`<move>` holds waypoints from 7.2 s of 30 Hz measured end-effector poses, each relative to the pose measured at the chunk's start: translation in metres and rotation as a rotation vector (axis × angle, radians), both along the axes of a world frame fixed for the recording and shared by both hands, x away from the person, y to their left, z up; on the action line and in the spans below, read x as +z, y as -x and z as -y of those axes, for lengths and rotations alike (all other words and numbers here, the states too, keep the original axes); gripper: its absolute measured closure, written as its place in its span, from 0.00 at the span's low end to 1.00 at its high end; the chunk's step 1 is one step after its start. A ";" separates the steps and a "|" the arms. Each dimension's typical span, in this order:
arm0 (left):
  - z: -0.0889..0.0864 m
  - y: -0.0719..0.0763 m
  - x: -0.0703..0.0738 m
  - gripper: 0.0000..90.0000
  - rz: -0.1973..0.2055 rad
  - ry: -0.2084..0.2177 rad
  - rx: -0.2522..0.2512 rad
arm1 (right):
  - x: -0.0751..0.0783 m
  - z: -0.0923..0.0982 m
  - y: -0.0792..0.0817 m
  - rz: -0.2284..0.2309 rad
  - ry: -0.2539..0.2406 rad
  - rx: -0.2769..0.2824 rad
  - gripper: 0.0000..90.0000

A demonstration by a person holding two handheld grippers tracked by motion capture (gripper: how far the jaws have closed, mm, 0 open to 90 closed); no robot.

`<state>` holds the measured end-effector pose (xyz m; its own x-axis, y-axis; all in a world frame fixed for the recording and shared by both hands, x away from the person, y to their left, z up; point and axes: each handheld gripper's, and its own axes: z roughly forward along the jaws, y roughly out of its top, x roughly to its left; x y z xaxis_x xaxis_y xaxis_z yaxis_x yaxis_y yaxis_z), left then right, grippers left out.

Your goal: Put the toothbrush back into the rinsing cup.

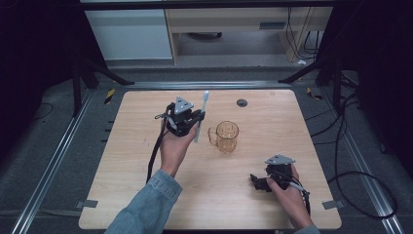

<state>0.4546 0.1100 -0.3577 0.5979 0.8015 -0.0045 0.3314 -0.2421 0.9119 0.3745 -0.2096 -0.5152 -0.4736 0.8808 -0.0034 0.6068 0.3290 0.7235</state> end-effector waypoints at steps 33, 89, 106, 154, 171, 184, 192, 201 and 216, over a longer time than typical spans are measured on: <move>0.006 -0.004 -0.003 0.87 0.202 0.153 0.031 | 0.000 0.000 0.000 0.003 0.003 0.015 0.01; 0.013 -0.008 -0.049 0.87 0.283 0.333 0.063 | 0.000 -0.001 0.001 0.002 0.004 0.037 0.01; 0.014 -0.012 -0.054 0.87 0.290 0.333 0.040 | 0.000 -0.001 0.001 0.002 0.004 0.039 0.01; 0.029 -0.015 -0.092 0.87 0.244 0.283 0.041 | 0.000 -0.002 0.002 0.000 -0.002 0.054 0.01; 0.025 -0.015 -0.101 0.87 0.228 0.280 0.059 | 0.000 -0.002 0.002 0.003 0.004 0.058 0.01; 0.028 -0.012 -0.104 0.87 0.232 0.277 0.053 | 0.000 -0.002 0.002 0.003 0.004 0.059 0.01; 0.026 -0.013 -0.109 0.87 0.225 0.278 0.057 | 0.000 -0.002 0.002 0.003 0.004 0.059 0.01; 0.027 -0.011 -0.113 0.87 0.229 0.271 0.050 | 0.000 -0.002 0.002 0.002 0.004 0.059 0.01; 0.027 -0.007 -0.113 0.87 0.253 0.259 0.052 | 0.000 -0.002 0.002 0.002 0.002 0.057 0.01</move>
